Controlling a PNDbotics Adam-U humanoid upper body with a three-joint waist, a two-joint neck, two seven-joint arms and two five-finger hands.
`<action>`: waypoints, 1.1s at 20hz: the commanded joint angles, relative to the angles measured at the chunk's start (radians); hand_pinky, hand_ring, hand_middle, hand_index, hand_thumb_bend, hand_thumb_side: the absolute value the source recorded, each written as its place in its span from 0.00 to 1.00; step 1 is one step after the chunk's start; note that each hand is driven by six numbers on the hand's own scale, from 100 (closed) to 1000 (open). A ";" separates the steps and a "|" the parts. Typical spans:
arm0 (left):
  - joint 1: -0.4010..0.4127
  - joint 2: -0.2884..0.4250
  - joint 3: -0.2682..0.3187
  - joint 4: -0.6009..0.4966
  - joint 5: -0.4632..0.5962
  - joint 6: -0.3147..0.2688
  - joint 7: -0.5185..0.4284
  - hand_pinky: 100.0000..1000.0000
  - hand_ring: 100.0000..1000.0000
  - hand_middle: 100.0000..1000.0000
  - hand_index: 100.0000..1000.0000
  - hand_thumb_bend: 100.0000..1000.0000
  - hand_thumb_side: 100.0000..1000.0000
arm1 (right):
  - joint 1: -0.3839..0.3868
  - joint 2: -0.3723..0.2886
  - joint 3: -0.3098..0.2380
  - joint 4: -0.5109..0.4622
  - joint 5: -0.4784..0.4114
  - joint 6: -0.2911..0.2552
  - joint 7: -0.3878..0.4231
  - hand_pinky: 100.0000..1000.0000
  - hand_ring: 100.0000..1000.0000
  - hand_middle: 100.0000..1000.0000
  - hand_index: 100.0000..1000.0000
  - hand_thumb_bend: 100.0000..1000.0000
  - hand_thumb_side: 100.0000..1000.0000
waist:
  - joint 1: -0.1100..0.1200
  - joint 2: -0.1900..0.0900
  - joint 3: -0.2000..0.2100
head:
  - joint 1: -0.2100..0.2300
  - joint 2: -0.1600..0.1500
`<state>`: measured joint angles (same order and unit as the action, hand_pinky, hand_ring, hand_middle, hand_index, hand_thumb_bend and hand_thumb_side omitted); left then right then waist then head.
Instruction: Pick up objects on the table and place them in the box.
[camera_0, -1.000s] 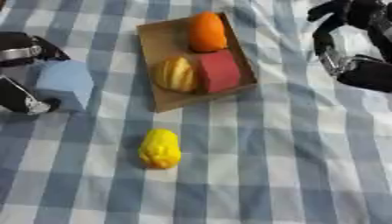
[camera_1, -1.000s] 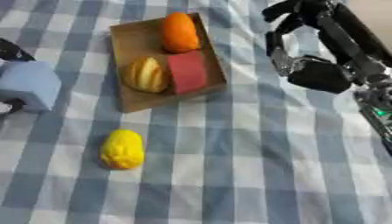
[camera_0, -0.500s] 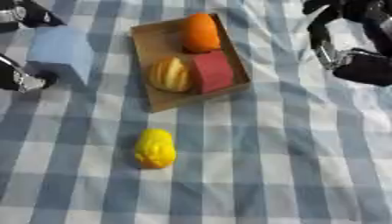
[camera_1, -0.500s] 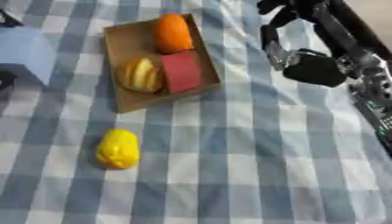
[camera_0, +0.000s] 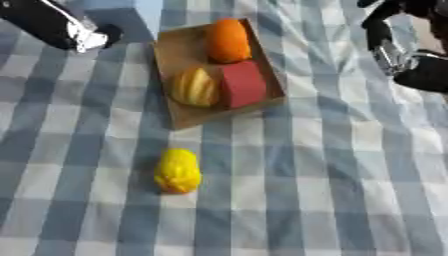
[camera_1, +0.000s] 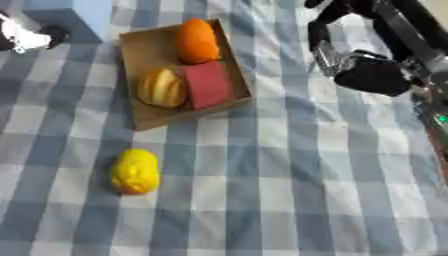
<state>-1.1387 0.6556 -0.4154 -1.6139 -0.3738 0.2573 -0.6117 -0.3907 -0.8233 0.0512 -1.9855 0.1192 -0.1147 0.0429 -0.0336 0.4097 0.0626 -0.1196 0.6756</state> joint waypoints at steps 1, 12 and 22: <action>-0.035 -0.017 0.005 0.033 -0.023 -0.016 0.009 0.86 0.73 0.62 0.71 0.05 0.04 | -0.020 -0.025 -0.004 -0.015 -0.013 -0.010 0.005 0.65 0.58 0.67 0.78 0.00 0.41 | 0.002 -0.020 -0.008 | 0.020 -0.019; -0.042 -0.066 -0.014 0.151 -0.076 -0.056 0.012 0.87 0.74 0.63 0.72 0.11 0.07 | -0.042 -0.009 -0.002 -0.015 -0.021 -0.013 0.016 0.65 0.58 0.67 0.78 0.00 0.42 | 0.009 0.004 -0.044 | 0.040 -0.038; -0.023 -0.098 -0.018 0.246 -0.084 -0.072 -0.003 0.89 0.79 0.71 0.81 0.33 0.24 | -0.049 0.005 0.001 -0.015 -0.023 -0.010 0.016 0.65 0.58 0.67 0.78 0.00 0.43 | 0.005 0.012 -0.052 | 0.025 -0.030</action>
<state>-1.1471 0.5501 -0.4438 -1.3671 -0.4579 0.1907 -0.6155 -0.4278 -0.8037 0.0622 -1.9855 0.1038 -0.1248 0.0590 -0.0271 0.4432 0.0117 -0.0889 0.6497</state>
